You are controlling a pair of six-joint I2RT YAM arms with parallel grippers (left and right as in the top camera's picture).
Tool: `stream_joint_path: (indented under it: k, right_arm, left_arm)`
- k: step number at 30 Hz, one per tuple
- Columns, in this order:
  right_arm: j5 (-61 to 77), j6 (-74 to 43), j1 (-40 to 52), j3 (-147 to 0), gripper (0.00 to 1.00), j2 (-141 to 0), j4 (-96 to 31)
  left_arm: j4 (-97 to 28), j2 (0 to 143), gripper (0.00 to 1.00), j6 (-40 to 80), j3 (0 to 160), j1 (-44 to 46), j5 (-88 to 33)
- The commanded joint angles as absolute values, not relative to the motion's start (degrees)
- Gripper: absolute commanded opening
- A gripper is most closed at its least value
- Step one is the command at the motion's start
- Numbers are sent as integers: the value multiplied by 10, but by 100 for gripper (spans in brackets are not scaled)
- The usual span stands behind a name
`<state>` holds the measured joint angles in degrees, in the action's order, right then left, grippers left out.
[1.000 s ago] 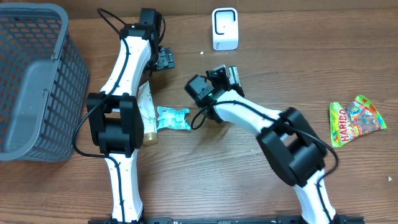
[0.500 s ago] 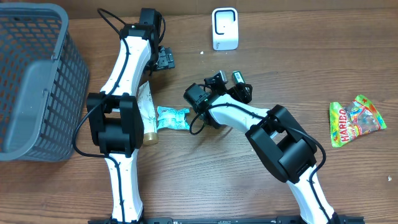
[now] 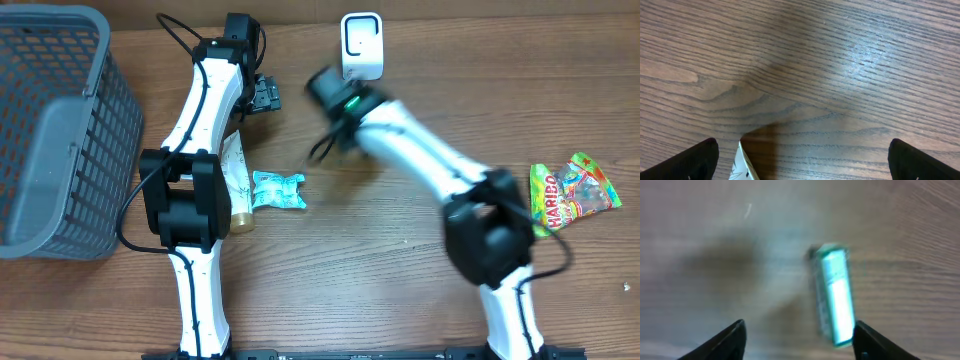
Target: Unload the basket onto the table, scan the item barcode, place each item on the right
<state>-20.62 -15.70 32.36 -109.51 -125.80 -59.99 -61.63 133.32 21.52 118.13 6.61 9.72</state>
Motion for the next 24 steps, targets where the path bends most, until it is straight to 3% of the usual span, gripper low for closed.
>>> stream_joint_path:
  k: [1, 9, 24]
  right_arm:
    - [-6, -130, 215, -1105, 64, -1234, -604]
    - [114, -96, 104, -1061, 61, -1272, -578]
    - [138, -70, 123, -1057, 57, -1328, -560]
  left_arm:
    - [-614, 1337, 100, 221, 1182, 64, 105]
    - [-614, 1337, 100, 221, 1182, 64, 105]
    - [-614, 1337, 100, 221, 1182, 64, 105]
